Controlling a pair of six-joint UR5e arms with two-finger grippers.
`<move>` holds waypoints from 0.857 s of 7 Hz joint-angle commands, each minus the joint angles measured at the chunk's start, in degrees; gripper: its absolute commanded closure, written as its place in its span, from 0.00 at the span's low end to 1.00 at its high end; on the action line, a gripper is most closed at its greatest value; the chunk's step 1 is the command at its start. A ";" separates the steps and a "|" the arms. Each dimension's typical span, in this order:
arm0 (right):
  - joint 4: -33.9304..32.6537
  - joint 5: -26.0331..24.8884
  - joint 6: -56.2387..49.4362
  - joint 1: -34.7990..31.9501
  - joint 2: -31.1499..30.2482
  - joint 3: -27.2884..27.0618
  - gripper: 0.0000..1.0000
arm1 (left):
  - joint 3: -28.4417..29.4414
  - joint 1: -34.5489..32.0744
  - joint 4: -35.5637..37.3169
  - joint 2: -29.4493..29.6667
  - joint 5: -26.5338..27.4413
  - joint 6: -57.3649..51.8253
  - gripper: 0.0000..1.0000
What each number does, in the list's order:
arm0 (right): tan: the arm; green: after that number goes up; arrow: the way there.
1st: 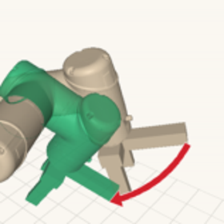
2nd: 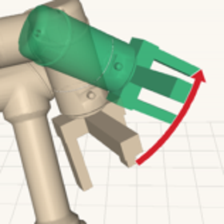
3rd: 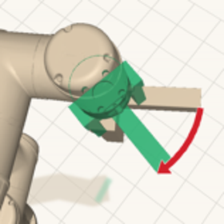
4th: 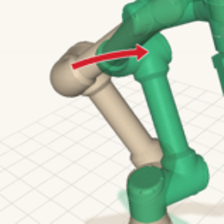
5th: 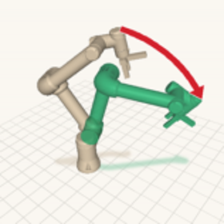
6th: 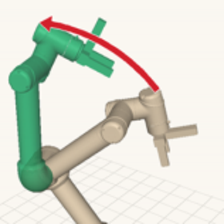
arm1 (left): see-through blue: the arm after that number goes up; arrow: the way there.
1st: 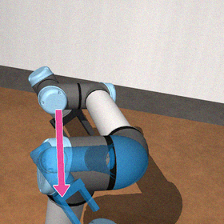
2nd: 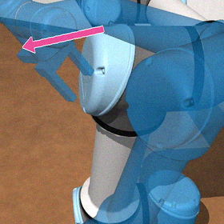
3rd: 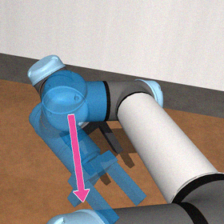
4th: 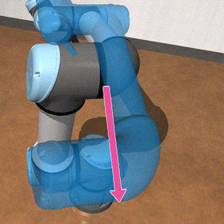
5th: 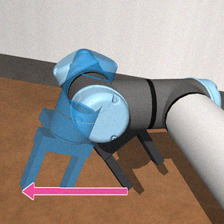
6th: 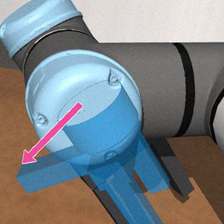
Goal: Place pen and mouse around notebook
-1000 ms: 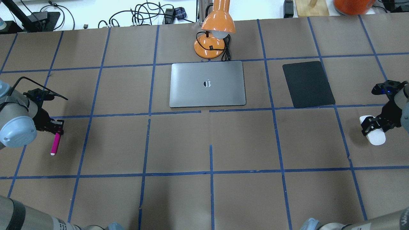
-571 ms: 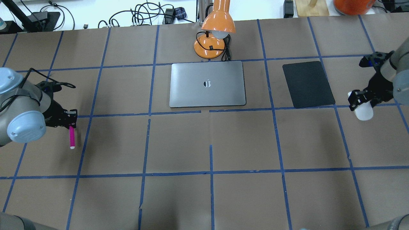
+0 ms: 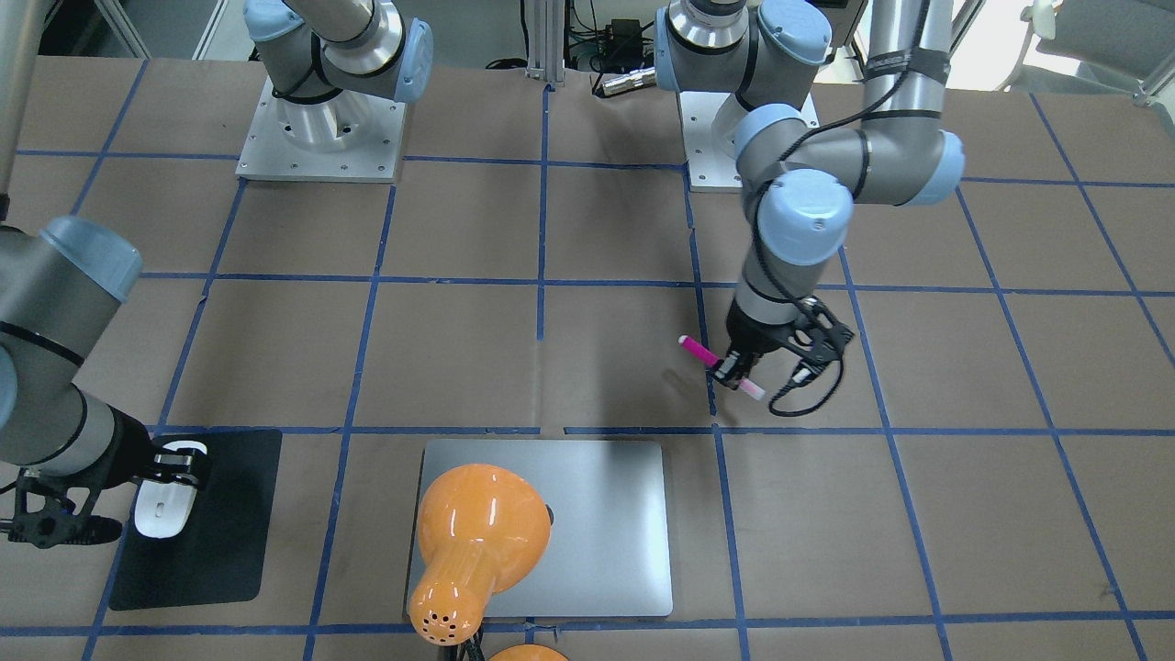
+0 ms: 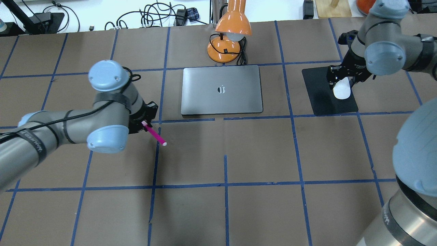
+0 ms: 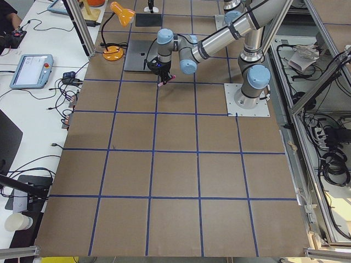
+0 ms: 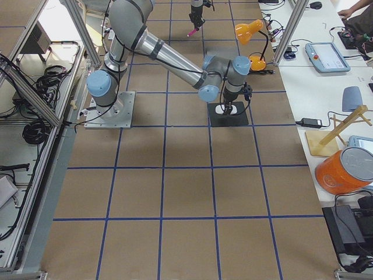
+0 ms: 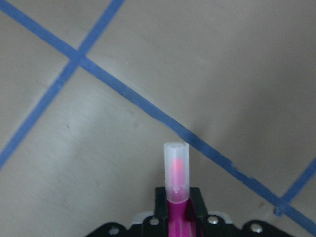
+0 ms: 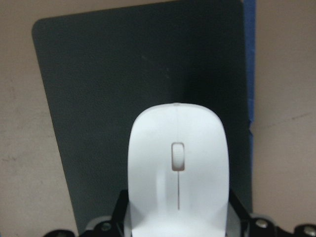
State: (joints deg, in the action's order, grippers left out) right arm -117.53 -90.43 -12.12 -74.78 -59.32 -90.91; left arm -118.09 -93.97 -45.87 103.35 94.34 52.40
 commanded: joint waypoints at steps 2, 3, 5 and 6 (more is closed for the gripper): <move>-0.51 0.78 1.75 -0.54 3.60 1.17 0.27 | 1.01 -17.70 -0.18 1.67 0.59 35.47 1.00; -0.51 0.78 2.01 -0.54 3.51 1.34 0.00 | 2.06 -19.74 -0.18 3.59 0.06 42.97 1.00; 1.24 0.52 1.92 -0.63 -0.32 3.26 0.00 | 5.83 -21.34 -1.06 9.03 -2.99 50.14 1.00; 8.21 0.69 1.92 -0.63 -4.44 4.93 0.00 | 7.51 -21.69 -1.32 10.37 -3.19 50.77 1.00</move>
State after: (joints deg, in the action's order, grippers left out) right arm -115.32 -89.77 -10.20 -75.38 -59.44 -87.87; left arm -112.75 -114.98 -46.87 111.36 92.13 100.95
